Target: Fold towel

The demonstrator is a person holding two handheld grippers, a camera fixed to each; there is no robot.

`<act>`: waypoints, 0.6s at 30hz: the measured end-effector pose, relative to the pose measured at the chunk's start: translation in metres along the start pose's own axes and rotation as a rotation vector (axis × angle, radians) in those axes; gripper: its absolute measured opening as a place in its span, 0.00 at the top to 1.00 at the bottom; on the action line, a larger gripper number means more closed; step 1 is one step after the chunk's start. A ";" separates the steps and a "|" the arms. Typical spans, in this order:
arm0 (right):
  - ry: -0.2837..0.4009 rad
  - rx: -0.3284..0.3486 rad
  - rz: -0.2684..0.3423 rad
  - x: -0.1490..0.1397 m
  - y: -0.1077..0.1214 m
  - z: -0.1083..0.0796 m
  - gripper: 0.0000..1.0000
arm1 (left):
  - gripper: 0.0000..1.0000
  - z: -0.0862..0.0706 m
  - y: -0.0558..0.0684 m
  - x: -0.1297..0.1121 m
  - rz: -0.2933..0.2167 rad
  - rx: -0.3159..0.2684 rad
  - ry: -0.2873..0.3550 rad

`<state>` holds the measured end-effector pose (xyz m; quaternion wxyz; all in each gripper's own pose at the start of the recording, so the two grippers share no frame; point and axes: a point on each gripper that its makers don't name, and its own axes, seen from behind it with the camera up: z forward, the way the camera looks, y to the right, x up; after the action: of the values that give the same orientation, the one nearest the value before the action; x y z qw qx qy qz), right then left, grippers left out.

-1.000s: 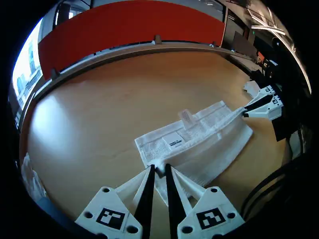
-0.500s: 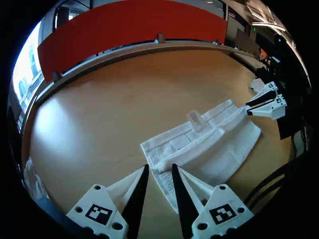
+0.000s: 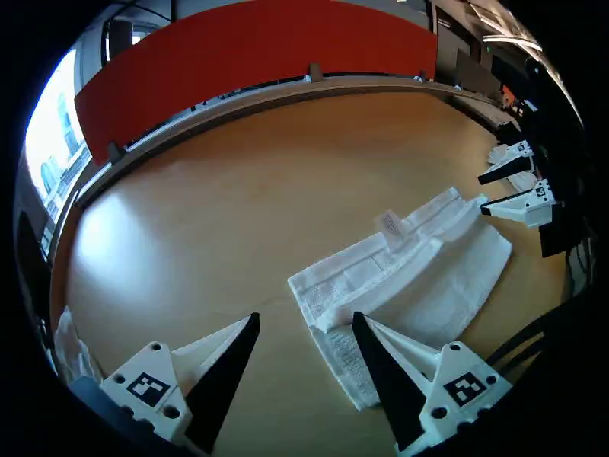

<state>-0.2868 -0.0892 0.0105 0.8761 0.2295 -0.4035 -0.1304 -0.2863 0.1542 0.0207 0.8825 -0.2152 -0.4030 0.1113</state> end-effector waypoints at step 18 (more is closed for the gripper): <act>0.030 -0.030 0.001 0.009 0.009 0.000 0.00 | 0.06 -0.003 -0.016 0.009 -0.028 0.044 0.023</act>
<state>-0.2807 -0.0851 0.0205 0.8855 0.2181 -0.3883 -0.1324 -0.2780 0.1425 0.0322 0.8930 -0.1915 -0.3934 0.1056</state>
